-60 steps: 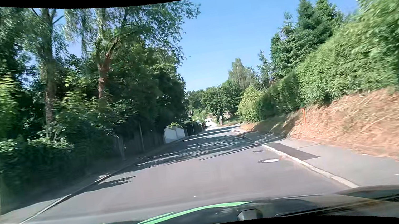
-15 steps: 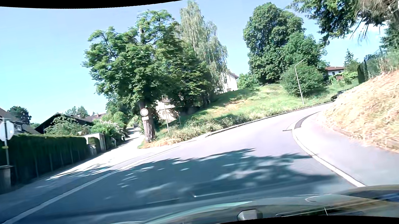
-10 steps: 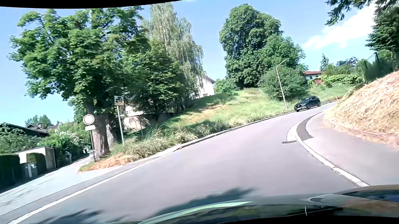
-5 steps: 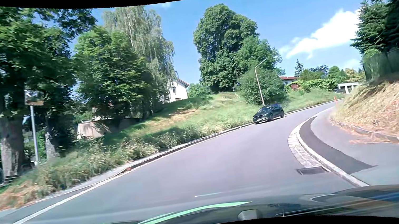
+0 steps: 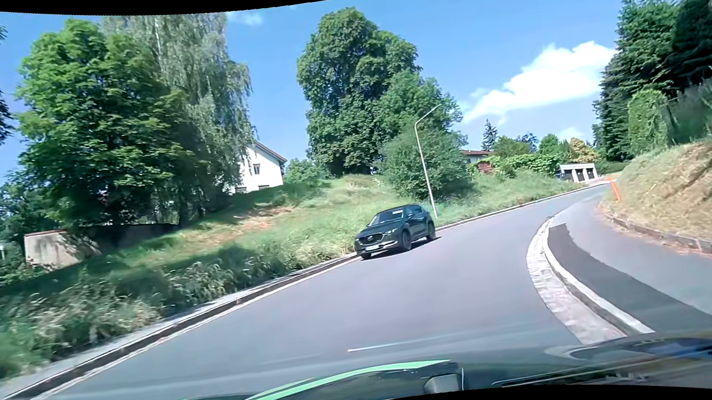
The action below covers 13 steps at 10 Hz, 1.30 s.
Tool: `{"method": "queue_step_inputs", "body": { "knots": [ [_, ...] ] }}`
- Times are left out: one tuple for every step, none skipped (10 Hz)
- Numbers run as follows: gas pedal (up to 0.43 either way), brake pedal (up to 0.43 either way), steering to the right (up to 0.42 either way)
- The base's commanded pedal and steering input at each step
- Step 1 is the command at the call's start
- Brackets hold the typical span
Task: Follow the waypoints while adhering to traffic rules and regulations
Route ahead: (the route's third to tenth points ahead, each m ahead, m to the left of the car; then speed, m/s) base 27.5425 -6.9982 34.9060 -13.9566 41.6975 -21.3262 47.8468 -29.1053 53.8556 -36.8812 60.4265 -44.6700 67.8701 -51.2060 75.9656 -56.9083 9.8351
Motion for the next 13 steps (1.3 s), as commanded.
{"method": "queue_step_inputs", "body": {
  "knots": [
    [0.248,0.000,0.105],
    [0.260,0.000,0.109],
    [0.260,0.000,0.114],
    [0.260,0.000,0.116],
    [0.268,0.000,0.119],
    [0.268,0.000,0.119],
    [0.268,0.000,0.120],
    [0.268,0.000,0.120],
    [0.280,0.000,0.120],
    [0.280,0.000,0.119],
    [0.280,0.000,0.118],
    [0.287,0.000,0.114],
    [0.299,0.000,0.111]
  ]
}}
